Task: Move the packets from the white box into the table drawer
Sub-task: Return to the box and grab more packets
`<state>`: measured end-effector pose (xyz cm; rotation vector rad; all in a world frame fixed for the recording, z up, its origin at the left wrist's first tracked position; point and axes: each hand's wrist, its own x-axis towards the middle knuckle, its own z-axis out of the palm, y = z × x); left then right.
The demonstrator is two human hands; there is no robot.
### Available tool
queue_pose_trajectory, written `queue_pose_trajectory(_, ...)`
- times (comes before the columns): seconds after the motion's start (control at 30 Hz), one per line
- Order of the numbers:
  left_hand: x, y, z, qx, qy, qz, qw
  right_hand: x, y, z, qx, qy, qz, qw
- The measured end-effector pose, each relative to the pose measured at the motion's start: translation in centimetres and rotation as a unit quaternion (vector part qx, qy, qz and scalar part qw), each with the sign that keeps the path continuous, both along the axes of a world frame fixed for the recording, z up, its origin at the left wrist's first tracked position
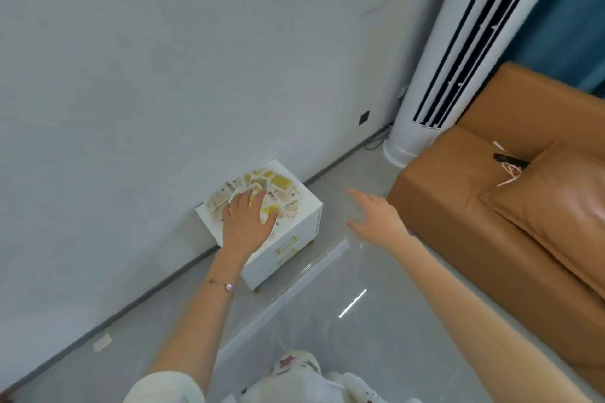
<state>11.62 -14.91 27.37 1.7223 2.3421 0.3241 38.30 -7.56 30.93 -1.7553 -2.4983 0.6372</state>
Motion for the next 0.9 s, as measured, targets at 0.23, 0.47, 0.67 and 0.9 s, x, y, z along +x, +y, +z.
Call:
queue_pose_trajectory(0.23, -4.9, 5.4, -2.9, -0.060, 0.012, 0.070, 0.996, -7.8, 11.3, -3.8, -0.065, 0.004, 0.072, 0.995)
queue_pose_trajectory(0.47, -10.4, 14.0, -9.8, -0.138, -0.010, 0.113, 0.984, -15.0, 20.8, -10.6, -0.088, -0.038, 0.120, 0.988)
queue_pose_trajectory(0.67, -12.6, 18.0, -19.0, -0.264, -0.099, 0.170, 0.944, -17.7, 27.2, -18.7, -0.176, -0.087, 0.089, 0.976)
queue_pose_trajectory(0.9, -15.4, 23.3, -33.2, -0.251, -0.184, 0.303, 0.901, -23.9, 33.4, -35.4, -0.243, -0.011, 0.028, 0.970)
